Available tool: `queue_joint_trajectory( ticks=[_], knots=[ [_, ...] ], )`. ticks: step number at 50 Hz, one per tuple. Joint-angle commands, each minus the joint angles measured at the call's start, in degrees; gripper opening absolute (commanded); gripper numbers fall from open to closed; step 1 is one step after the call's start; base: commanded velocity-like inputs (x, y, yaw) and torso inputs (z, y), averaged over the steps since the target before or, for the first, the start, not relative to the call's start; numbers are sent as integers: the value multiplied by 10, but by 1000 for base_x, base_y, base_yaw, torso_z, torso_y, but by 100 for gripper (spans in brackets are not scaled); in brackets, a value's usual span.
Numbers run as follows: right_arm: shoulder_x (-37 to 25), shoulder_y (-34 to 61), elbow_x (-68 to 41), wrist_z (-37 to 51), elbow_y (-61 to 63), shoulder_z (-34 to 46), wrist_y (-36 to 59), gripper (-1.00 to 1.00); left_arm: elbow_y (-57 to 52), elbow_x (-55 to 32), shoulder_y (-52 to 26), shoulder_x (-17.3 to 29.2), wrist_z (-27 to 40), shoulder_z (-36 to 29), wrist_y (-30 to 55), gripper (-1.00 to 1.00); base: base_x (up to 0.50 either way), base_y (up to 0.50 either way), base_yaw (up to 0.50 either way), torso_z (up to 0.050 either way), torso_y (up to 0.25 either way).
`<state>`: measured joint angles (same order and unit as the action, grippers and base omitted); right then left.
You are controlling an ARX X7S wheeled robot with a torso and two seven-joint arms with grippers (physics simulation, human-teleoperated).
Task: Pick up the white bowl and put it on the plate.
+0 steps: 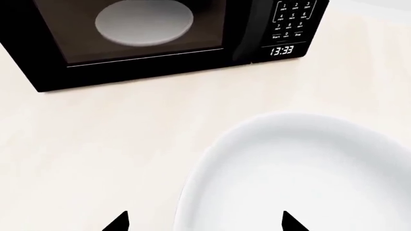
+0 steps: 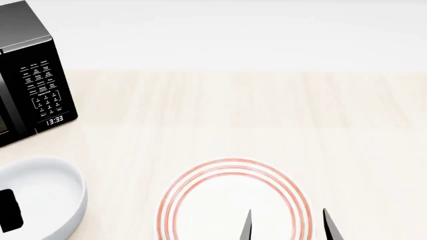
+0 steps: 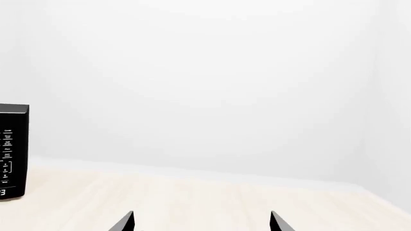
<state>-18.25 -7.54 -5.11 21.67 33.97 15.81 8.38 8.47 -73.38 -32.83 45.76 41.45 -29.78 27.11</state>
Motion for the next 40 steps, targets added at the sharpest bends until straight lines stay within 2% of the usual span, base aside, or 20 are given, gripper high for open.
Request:
queue_joint_trajectory(
  ticks=[1, 22, 23, 40],
  knots=[
    [-2, 1, -3, 2, 0, 2, 0, 100, 13, 8, -1, -5, -2, -2, -4, 100, 0, 0, 0, 0, 0],
    [-6, 1, -5, 6, -2, 6, -3, 100, 21, 13, 0, -7, -8, -4, -5, 100, 0, 0, 0, 0, 0],
    [-6, 1, -5, 5, -3, 7, -5, 100, 23, 14, 1, -8, -9, -4, -6, -100, 0, 0, 0, 0, 0],
    [-9, 1, -6, 8, -5, 11, -8, 100, 20, 13, 10, -5, -7, 1, -13, -100, 0, 0, 0, 0, 0]
  ],
)
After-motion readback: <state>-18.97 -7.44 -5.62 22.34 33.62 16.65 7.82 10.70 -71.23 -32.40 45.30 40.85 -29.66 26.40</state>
